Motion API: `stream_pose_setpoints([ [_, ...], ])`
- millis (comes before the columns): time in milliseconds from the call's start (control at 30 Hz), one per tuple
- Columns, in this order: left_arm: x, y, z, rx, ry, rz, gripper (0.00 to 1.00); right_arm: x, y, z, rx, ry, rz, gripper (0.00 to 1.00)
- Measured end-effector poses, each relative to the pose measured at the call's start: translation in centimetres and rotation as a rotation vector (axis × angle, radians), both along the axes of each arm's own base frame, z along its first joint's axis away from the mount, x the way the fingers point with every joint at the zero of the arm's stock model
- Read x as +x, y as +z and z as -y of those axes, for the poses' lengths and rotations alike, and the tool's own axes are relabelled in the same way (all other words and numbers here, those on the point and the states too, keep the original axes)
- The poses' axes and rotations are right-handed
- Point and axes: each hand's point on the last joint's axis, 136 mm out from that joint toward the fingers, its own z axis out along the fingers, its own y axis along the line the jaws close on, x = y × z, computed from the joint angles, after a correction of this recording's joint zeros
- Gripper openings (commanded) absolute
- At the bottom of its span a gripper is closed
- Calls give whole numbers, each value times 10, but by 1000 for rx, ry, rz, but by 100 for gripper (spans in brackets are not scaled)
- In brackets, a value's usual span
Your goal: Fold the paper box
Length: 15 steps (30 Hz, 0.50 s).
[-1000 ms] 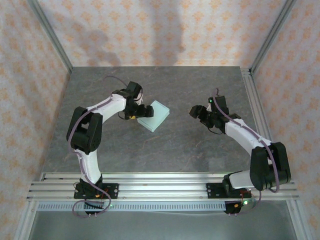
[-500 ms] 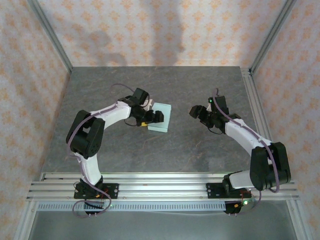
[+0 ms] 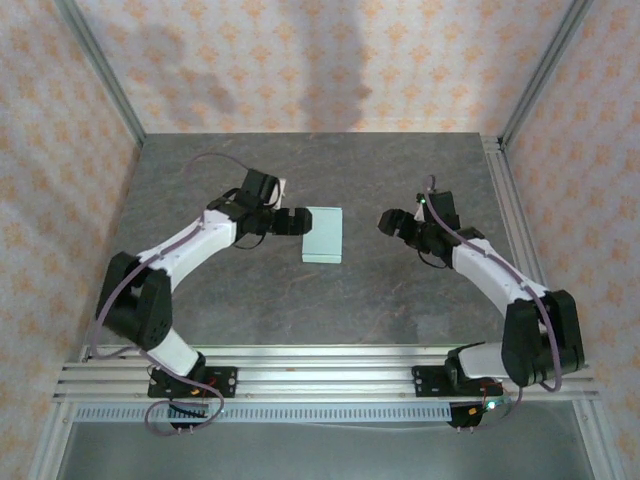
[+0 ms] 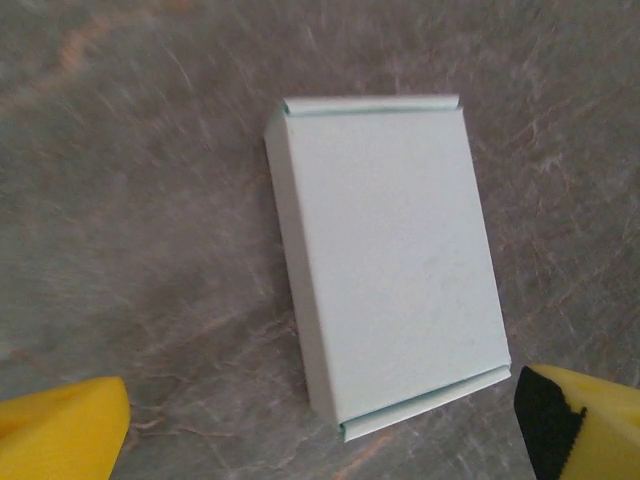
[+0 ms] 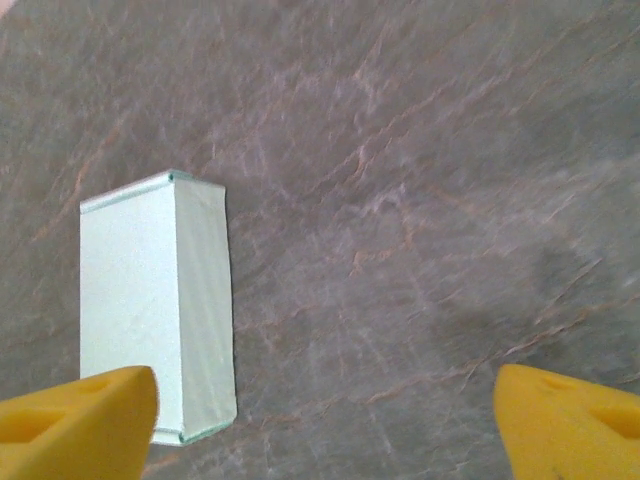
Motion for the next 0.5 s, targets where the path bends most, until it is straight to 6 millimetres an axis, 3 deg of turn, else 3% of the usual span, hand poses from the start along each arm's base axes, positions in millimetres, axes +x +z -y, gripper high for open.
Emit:
stream_pose_setpoints([
  [100, -5, 12, -27, 27, 54, 99, 100, 5, 17, 17, -105, -21, 94, 95],
  [233, -9, 10, -77, 125, 186, 194, 100, 14, 29, 47, -277, -85, 229, 97],
  [500, -6, -10, -142, 317, 326, 328, 100, 13, -27, 127, -505, -254, 306, 98],
])
